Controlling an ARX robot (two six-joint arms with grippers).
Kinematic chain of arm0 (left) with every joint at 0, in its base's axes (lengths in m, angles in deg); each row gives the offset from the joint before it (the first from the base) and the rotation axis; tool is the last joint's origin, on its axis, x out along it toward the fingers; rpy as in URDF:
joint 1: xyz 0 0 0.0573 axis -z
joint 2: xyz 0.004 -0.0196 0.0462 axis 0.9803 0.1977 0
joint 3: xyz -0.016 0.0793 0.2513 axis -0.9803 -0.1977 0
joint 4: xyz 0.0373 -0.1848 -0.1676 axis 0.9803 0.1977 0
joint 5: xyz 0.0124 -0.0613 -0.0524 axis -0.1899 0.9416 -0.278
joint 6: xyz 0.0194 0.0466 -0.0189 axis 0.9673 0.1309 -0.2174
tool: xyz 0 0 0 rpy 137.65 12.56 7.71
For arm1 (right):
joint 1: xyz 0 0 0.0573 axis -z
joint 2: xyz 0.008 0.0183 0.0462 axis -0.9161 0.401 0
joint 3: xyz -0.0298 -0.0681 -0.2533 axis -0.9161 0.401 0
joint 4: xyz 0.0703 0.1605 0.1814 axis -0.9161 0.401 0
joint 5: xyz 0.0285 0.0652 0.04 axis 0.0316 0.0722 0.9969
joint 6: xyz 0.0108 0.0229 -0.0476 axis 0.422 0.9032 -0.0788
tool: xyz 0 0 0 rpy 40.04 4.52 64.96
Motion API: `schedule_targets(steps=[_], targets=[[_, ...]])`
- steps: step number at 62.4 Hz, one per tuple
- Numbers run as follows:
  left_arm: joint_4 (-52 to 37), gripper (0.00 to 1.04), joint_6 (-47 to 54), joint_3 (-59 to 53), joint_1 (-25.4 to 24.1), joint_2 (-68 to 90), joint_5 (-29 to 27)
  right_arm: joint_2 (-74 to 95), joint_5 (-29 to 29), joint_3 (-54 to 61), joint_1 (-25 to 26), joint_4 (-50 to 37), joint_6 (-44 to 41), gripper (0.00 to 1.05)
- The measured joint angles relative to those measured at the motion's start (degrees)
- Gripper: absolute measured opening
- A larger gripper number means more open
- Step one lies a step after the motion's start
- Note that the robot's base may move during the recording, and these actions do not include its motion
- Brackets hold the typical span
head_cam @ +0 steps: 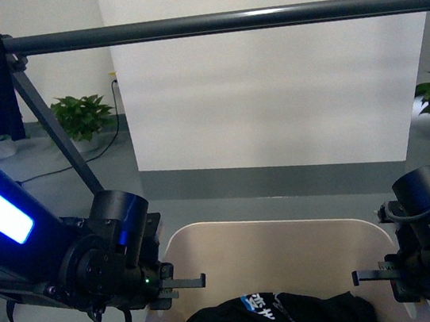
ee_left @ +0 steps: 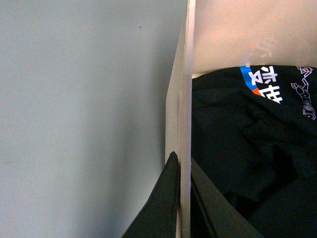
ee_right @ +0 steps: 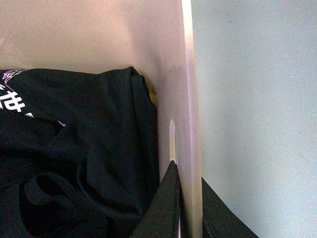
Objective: Move hamper under clothes hanger
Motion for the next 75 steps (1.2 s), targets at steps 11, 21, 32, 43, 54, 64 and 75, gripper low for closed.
schedule_targets(steps=[11,21,32,43,54,64,75], targets=[[0.0,0.04,0.0,0.0,-0.13,0.0,-0.28,0.0,0.07,0.0,-0.17,0.0,0.0,0.03],[0.0,0.04,0.02,0.0,-0.17,0.0,-0.22,0.0,0.07,0.0,-0.17,0.0,0.0,0.03],[4.66,0.04,-1.7,1.42,0.07,0.0,-1.9,0.0,1.14,-0.46,-0.17,2.21,2.73,0.03],[13.42,0.04,-4.57,4.15,1.14,0.07,-3.34,0.76,1.9,-0.42,-0.22,3.02,7.87,0.03],[14.01,0.04,-4.79,4.76,1.57,0.9,-3.43,1.64,1.7,-0.04,0.15,1.79,8.98,0.03],[13.99,0.04,-5.16,4.9,1.77,2.1,-3.54,2.29,1.81,0.11,0.35,0.42,9.42,0.03],[14.67,0.15,-6.64,5.22,1.75,2.56,-2.34,2.6,1.6,0.48,0.31,-0.79,9.73,0.03]])
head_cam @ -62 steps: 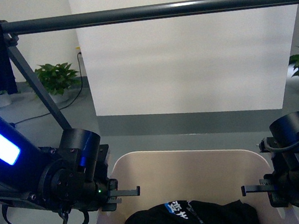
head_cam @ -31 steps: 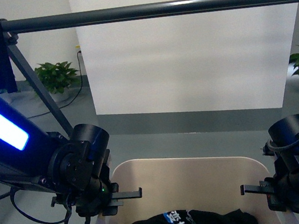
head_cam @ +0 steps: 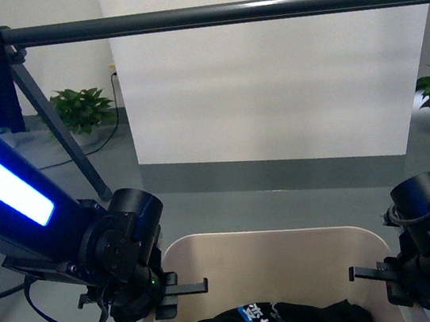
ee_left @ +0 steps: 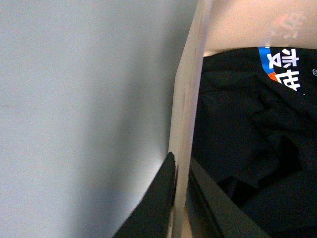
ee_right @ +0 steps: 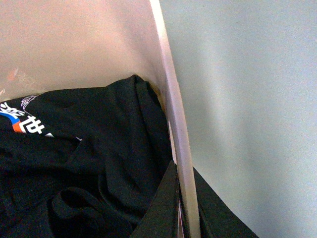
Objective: Move hamper under clothes hanger
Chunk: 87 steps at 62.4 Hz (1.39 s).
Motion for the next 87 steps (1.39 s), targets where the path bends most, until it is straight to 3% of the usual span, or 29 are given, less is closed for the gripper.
schedule_targets(steps=[3,13,25,31,40,69,87], targets=[[0.07,0.23,-0.48,0.0,0.0,0.13,0.52,0.02,0.0,0.04,0.0,-0.04,0.13,0.06],[-0.07,0.44,-1.16,0.17,0.07,0.15,0.94,1.25,0.13,0.42,0.0,-0.52,1.99,0.29],[-0.31,0.87,-0.92,1.2,0.07,-4.04,1.9,-1.81,-0.28,1.25,0.35,-0.52,2.64,0.69],[-0.24,0.99,-0.44,1.79,0.09,-6.88,2.08,-5.16,-0.35,1.57,0.46,-0.11,2.4,0.83],[0.02,0.98,0.74,2.21,0.2,-11.69,2.34,-11.02,-0.7,2.1,0.52,0.9,1.88,0.99],[-3.28,0.98,4.7,0.37,0.31,-26.14,1.86,-29.18,-3.5,5.55,0.52,2.36,-2.21,0.97],[-9.07,0.98,8.68,-3.82,1.09,-38.93,-1.09,-42.99,-9.09,9.14,-0.87,1.68,-7.19,0.97]])
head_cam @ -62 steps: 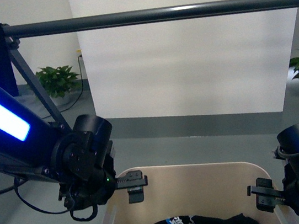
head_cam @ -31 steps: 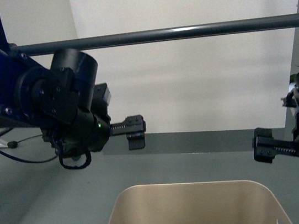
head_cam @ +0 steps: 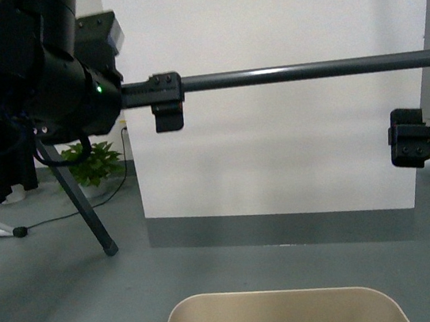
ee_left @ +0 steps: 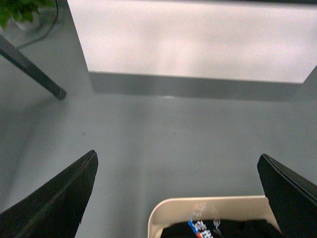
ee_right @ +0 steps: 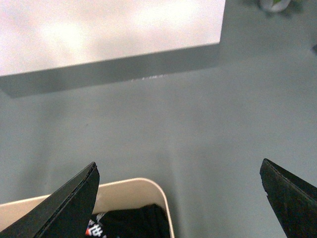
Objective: Move hamper under clothes hanger
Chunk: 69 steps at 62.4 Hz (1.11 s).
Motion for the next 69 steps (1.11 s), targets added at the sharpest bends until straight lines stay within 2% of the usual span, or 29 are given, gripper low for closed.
schedule_targets(steps=[4,7,9,13,16,23,27,34,39,44,48,69], targets=[[-1.31,0.97,1.05,-1.22,0.77,-3.32,-1.6,-4.31,-1.33,0.94,-0.92,-0.74,-1.66,0.97],[-4.72,0.92,1.01,-3.17,1.16,-5.38,-4.61,-6.01,-1.62,1.29,-1.25,-0.94,-2.27,0.97],[-8.2,0.87,1.01,-5.99,1.33,-7.85,-7.1,-7.5,0.59,2.49,-1.2,-4.0,-3.76,0.94],[-12.9,0.78,1.03,-11.8,1.33,-12.59,-7.5,-9.44,5.9,5.55,-0.98,-11.72,-6.32,0.87],[-15.21,0.73,1.03,-15.52,1.16,-15.61,-7.21,-11.19,9.66,9.27,-0.7,-18.6,-8.2,0.8],[-20.9,0.57,1.03,-25.99,-0.74,-22.82,-5.92,-14.64,11.56,17.75,-0.15,-27.71,-10.93,0.64],[-23.21,0.48,1.03,-31.43,-2.1,-25.35,-5.29,-15.91,11.74,21.14,0.15,-29.51,-11.43,0.57],[-27.15,0.26,1.03,-43.21,-4.59,-28.89,-3.41,-20.02,12.24,30.03,1.16,-32.7,-12.26,0.34],[-28.68,0.16,1.03,-47.84,-5.31,-30.99,-2.29,-22.12,12.59,33.07,1.42,-33.68,-12.48,0.24],[-30.8,0.02,0.96,-52.63,-6.21,-34.42,-0.87,-25.33,15.58,37.18,3.19,-34.73,-12.66,0.09],[-31.93,0.04,1.01,-55.74,-7.17,-36.94,-0.24,-27.36,15.56,39.69,4.0,-35.15,-12.85,0.01],[-33.73,0.03,1.03,-68.13,-10.4,-46.86,2.82,-37.62,15.74,49.46,4.5,-34.62,-12.81,0.02]])
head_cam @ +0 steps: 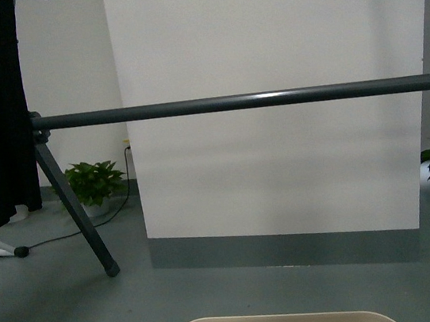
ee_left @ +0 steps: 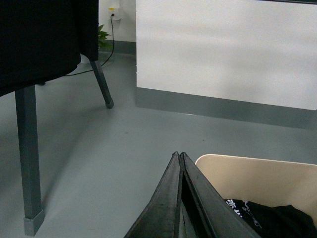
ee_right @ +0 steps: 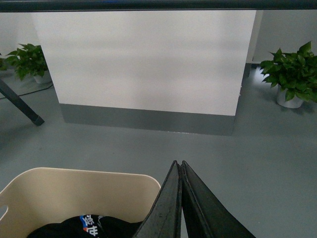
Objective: Move hamper under clothes hanger
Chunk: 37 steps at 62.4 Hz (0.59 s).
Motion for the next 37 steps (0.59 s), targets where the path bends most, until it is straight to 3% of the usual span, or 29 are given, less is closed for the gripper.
schedule_targets(steps=[16,31,37], targets=[[1.42,0.03,-0.02,-5.4,-4.57,-7.15,4.31,-7.26,0.0,4.2,0.0,3.19,0.0,0.02],[5.9,0.03,0.0,-9.46,-4.85,-15.65,4.7,-16.76,0.02,7.52,0.0,9.31,0.0,0.02],[7.82,0.03,0.0,-10.4,-4.85,-18.53,4.7,-17.77,0.02,9.68,0.0,7.39,0.0,0.02]])
